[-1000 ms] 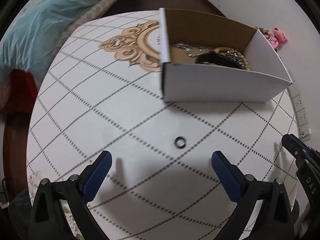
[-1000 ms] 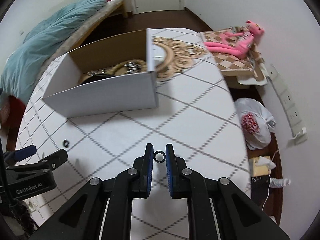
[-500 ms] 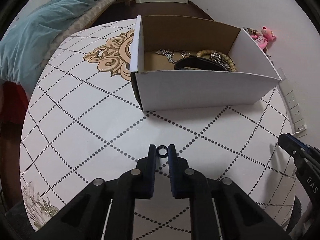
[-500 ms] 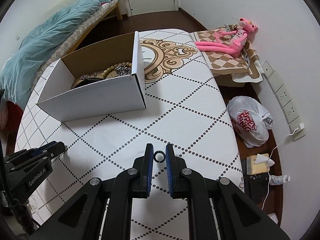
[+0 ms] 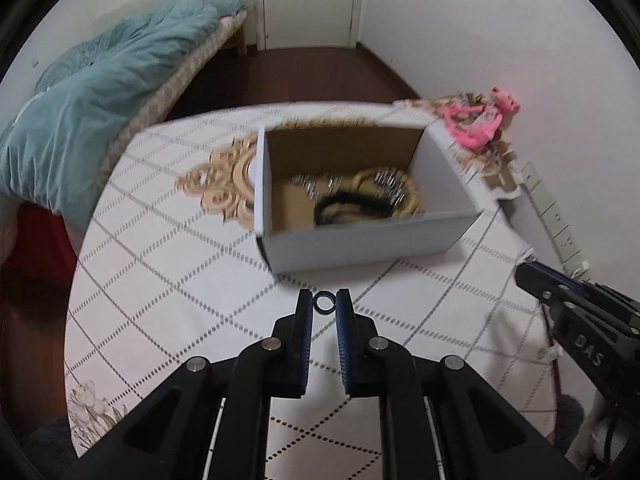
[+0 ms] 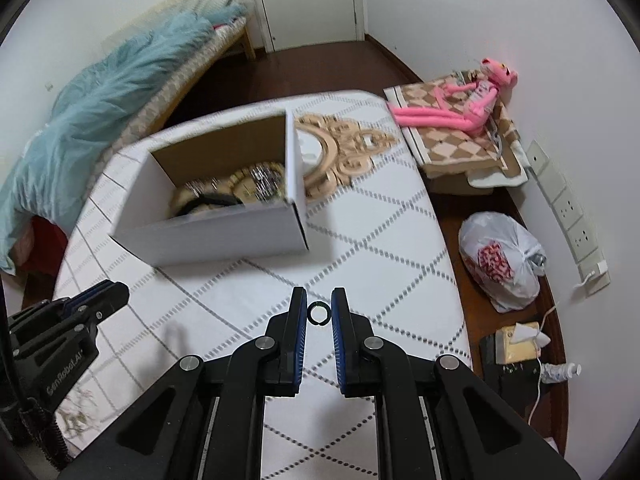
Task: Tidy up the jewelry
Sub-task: 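Carry both black rings into the white box and open both tools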
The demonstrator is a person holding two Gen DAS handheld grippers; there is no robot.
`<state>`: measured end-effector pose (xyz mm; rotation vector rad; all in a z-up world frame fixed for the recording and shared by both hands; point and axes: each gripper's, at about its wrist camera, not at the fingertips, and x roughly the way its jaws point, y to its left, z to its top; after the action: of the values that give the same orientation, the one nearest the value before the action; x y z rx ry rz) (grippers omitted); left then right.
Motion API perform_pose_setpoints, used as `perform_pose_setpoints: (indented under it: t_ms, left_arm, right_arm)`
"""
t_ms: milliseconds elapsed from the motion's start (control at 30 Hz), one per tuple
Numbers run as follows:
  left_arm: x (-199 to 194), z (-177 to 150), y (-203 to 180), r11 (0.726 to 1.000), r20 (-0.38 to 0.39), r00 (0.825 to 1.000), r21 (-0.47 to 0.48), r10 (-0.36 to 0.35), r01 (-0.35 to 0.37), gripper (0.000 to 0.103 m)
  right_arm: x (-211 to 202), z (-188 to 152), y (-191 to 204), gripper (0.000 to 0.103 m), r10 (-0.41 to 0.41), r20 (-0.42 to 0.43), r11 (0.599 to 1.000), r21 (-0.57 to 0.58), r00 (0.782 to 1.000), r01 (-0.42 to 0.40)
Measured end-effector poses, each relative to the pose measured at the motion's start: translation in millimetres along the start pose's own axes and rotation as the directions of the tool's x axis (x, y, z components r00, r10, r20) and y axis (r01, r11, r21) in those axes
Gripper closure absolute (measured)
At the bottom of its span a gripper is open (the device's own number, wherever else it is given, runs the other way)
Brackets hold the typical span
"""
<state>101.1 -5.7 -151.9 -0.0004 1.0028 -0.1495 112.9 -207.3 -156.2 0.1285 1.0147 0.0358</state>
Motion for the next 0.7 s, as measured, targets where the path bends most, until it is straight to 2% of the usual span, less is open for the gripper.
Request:
perform_pose_setpoints:
  t_ms: [133,300,467,633,700]
  left_arm:
    - [-12.9,30.2,4.4,0.998,0.030,0.998,-0.027,-0.057,0.058,0.094]
    - [-0.4,77.9,11.0,0.988,-0.001,0.991,-0.067,-0.136,0.136,0.094]
    - [32.2,116.1,21.6,0.986,-0.069,0.986,-0.080,-0.155,0.149,0.094]
    - [52.9,136.4,30.9,0.983,-0.134,0.979,-0.122,-0.151,0.135,0.093]
    - [56.8,141.9,32.3,0.982,-0.151,0.976,-0.132,-0.156,0.136,0.090]
  right_arm:
    - [-14.2,30.3,4.4,0.090,0.053,0.037,0.999,0.010,0.998,-0.054]
    - [-4.9,83.8,12.2,0.090,0.124,0.034,0.992,0.004,0.992,-0.124]
    - [40.9,128.9,22.8,0.090,0.193,-0.080,0.981,0.013,0.978,-0.193]
    - [85.0,145.3,34.1,0.090,0.232,-0.219,0.973,0.031,0.948,-0.231]
    - [94.5,147.7,35.0,0.090,0.247,-0.245,0.969,0.052,0.938,-0.242]
